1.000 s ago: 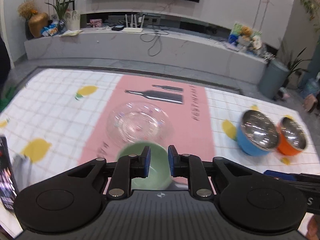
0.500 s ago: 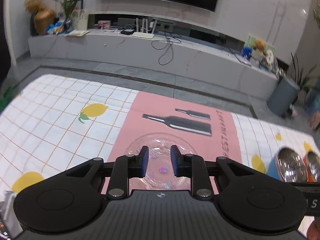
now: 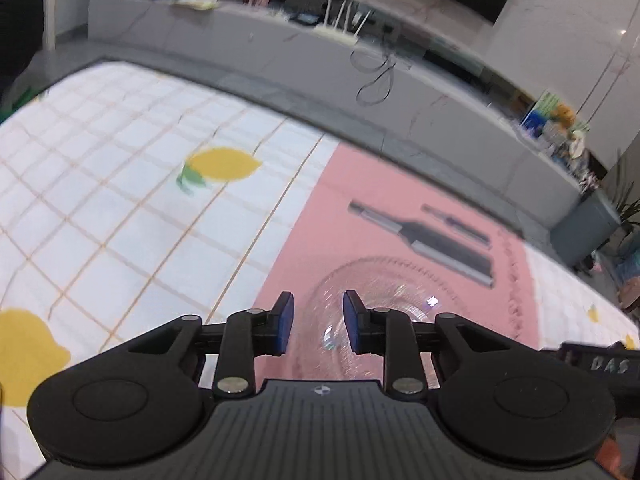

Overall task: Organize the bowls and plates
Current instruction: 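Move the right tool down to the rim of the clear glass plate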

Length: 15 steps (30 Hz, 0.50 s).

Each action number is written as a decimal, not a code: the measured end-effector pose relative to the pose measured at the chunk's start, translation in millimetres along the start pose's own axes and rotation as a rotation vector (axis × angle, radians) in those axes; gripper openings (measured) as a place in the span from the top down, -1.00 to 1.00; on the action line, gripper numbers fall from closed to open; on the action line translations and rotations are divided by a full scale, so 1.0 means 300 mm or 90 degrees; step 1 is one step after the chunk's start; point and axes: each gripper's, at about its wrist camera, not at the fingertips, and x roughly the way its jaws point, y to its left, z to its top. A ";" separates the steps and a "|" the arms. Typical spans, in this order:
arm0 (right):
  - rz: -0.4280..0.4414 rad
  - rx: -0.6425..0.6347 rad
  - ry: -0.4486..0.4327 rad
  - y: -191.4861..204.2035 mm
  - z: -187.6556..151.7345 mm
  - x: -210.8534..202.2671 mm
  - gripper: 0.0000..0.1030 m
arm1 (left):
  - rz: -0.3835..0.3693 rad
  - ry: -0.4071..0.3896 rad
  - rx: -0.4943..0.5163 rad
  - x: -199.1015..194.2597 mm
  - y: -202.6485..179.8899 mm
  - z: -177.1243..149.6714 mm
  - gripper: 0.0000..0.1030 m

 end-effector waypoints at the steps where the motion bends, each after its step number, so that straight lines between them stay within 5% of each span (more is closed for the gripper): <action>1: 0.004 0.004 0.003 -0.006 0.003 0.012 0.20 | 0.007 0.005 -0.001 0.009 0.006 -0.005 0.41; 15: 0.037 0.037 0.029 -0.054 -0.007 0.077 0.63 | -0.025 0.044 -0.060 0.050 0.039 -0.030 0.69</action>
